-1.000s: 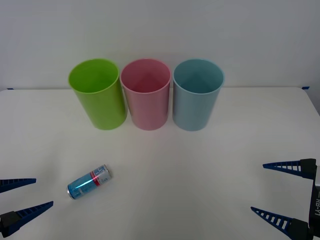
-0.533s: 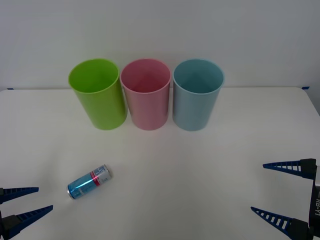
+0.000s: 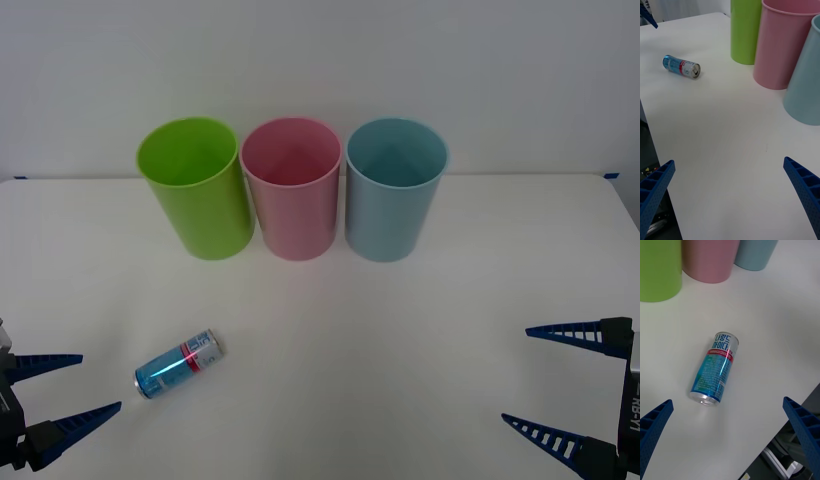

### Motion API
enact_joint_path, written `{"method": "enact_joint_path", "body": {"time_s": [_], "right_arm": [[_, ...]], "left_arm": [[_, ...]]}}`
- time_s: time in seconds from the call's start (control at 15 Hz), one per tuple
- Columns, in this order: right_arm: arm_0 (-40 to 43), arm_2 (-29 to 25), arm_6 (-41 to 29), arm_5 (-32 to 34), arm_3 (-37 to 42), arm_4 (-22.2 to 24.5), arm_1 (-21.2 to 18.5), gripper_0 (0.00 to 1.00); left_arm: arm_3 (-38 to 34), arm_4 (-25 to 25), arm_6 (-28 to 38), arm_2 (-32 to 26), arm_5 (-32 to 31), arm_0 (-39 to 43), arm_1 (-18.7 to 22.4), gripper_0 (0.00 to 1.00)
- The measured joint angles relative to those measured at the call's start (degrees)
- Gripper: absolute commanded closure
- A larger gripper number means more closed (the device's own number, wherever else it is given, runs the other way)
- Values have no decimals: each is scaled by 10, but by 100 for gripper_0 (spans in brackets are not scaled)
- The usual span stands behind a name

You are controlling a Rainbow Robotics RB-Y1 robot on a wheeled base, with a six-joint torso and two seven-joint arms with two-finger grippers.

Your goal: Put cans in the blue bin and PET bottles in the pink bin and trash in the green bin.

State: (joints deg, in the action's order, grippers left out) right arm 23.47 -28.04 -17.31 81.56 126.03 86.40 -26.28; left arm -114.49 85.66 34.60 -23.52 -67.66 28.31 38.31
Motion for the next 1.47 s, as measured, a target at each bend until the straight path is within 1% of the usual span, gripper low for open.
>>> {"method": "enact_joint_path", "body": {"time_s": [0.13,0.2,0.33,0.47,0.53,0.6,0.67,0.73,0.87,1.0,1.07,1.27,1.4,1.47], "right_arm": [[0,0,0,0,0,0,0,0],[0,0,0,0,0,0,0,0],[0,0,0,0,0,0,0,0],[0,0,0,0,0,0,0,0],[0,0,0,0,0,0,0,0],[0,0,0,0,0,0,0,0],[0,0,0,0,0,0,0,0],[0,0,0,0,0,0,0,0],[0,0,0,0,0,0,0,0],[0,0,0,0,0,0,0,0],[0,0,0,0,0,0,0,0],[0,0,0,0,0,0,0,0],[0,0,0,0,0,0,0,0],[0,0,0,0,0,0,0,0]], "left_arm": [[-9,-8,-4,32,65,14,43,0],[-18,-7,-20,59,120,24,76,0],[-33,-17,-28,115,226,42,155,0],[-48,-48,-13,155,306,64,244,0],[-59,-51,-1,160,330,77,272,0],[-75,-50,25,161,346,92,299,0],[-86,-47,46,161,354,99,314,0],[-95,-34,69,161,357,100,328,0],[-109,3,106,162,358,94,345,0],[-114,38,120,164,358,80,353,0],[-113,46,126,168,358,75,366,0],[-108,53,189,216,357,32,429,0],[-108,61,232,256,358,-6,451,0],[-107,73,247,277,357,-30,454,0]]}}
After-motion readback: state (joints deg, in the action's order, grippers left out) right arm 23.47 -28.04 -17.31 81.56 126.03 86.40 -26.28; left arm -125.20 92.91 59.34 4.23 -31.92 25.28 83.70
